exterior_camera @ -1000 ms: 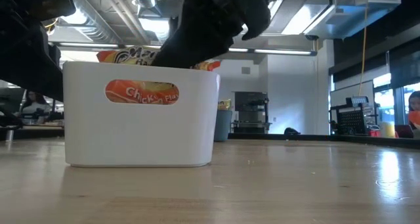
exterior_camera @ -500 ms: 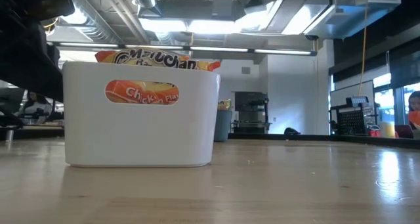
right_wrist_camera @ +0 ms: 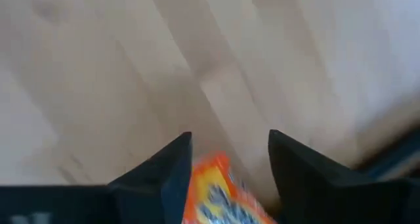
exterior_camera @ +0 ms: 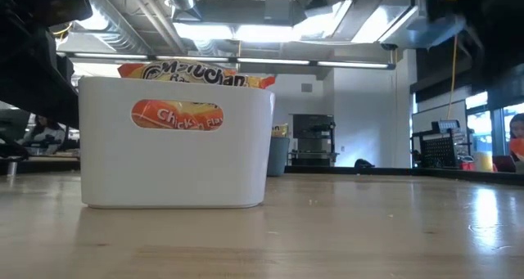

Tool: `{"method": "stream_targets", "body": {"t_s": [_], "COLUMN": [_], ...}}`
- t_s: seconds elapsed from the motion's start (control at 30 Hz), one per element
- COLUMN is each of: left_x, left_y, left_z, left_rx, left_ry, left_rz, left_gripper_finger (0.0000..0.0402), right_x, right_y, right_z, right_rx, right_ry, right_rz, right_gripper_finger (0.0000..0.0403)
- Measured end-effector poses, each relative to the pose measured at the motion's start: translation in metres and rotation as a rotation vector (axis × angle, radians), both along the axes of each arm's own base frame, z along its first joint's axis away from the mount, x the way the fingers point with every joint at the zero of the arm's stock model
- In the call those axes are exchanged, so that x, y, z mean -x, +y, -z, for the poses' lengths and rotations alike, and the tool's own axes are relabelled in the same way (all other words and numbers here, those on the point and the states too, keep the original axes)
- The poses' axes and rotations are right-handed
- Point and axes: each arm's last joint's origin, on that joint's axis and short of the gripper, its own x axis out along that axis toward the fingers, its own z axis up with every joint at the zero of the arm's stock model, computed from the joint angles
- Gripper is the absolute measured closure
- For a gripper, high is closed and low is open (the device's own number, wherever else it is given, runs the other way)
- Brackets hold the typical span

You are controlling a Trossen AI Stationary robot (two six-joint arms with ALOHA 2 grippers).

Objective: Sort Maruchan noodles
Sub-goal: Put the yellow noodle pack into the white bin

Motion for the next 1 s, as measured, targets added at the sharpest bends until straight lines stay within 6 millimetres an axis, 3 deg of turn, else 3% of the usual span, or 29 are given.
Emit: {"method": "stream_targets", "body": {"t_s": [0.23, 0.43, 0.77, 1.0], "left_x": [0.000, 0.000, 0.000, 0.000], "left_y": [0.000, 0.000, 0.000, 0.000], "left_z": [0.000, 0.000, 0.000, 0.000], "left_rx": [0.003, 0.004, 0.004, 0.004], "left_ry": [0.000, 0.000, 0.000, 0.000], "left_rz": [0.000, 0.000, 0.001, 0.001], "left_gripper_finger": [0.0308, 0.0308, 0.0308, 0.0308], "right_x": [0.026, 0.028, 0.026, 0.014], "right_y": [-0.025, -0.032, -0.027, -0.024], "right_z": [0.046, 0.062, 0.062, 0.044], "right_rx": [-0.070, -0.231, -0.348, -0.358], "right_ry": [0.203, 0.287, 0.312, 0.241], "right_rz": [0.168, 0.116, 0.070, 0.007], "right_gripper_finger": [0.0125, 0.0057, 0.0069, 0.0086]}}
